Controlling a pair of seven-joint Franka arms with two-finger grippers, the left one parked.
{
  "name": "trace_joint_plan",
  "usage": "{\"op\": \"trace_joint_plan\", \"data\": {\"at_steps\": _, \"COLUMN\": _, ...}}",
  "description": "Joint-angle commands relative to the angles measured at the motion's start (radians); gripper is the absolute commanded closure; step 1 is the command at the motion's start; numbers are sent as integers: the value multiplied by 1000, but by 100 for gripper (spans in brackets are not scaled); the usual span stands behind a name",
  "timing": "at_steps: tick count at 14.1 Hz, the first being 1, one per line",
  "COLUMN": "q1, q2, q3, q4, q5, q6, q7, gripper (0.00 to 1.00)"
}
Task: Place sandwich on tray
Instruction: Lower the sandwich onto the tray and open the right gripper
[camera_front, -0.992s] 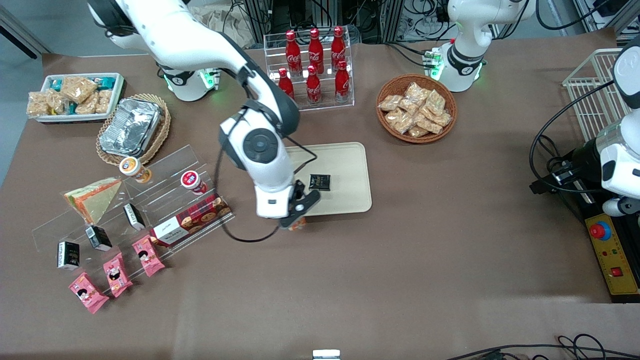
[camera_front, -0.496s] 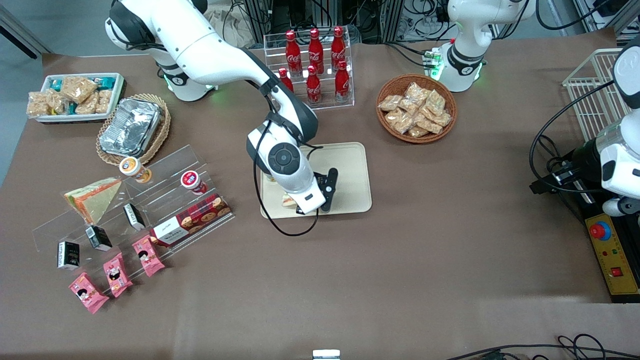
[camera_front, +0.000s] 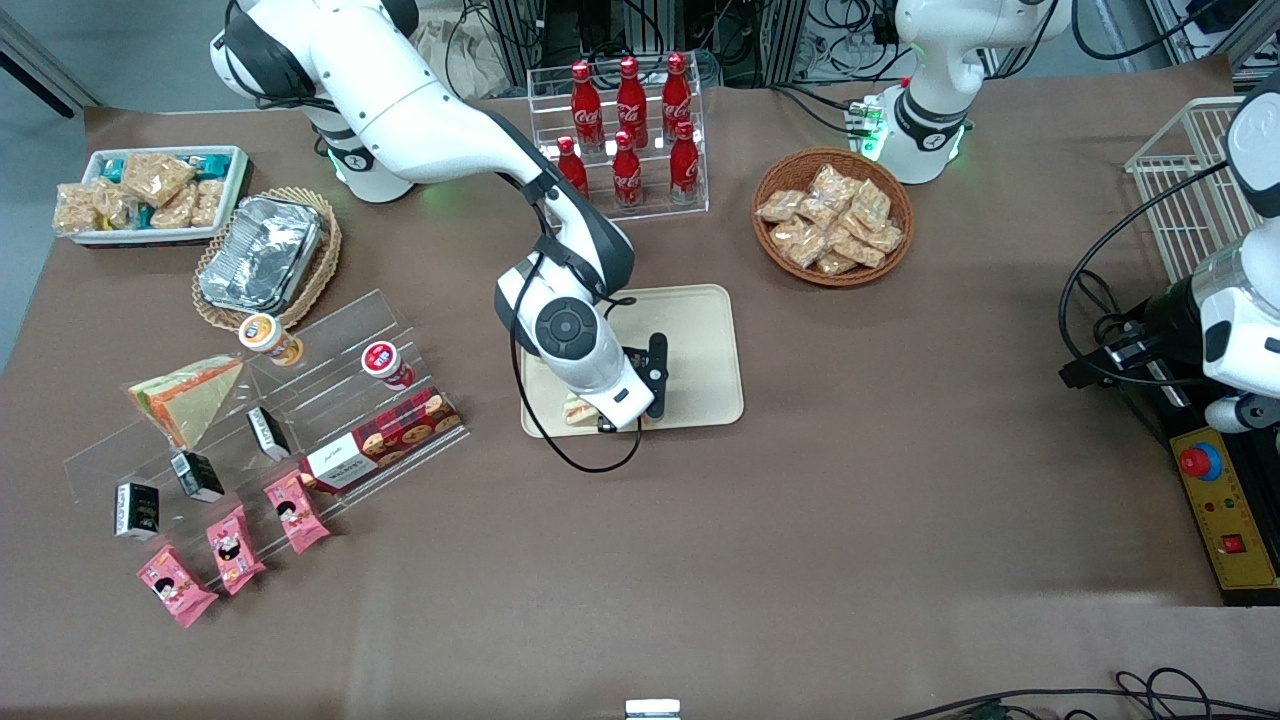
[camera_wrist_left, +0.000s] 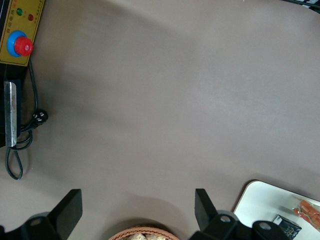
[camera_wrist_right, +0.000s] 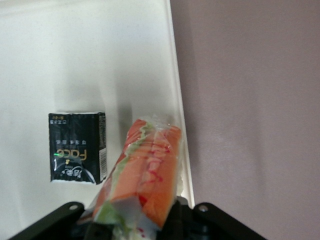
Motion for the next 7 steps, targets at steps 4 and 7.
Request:
{"op": "trace_joint_plan", "data": {"at_steps": 4, "q1": 1, "q2": 0, "q3": 1, "q4": -14, "q5": 30, "q6": 16, "q7": -27, "gripper": 1}}
{"op": "trace_joint_plan", "data": {"at_steps": 7, "q1": -8, "q2": -26, "q3": 1, "q4": -14, "q5": 31, "q6": 8, "q7": -16, "gripper": 1}}
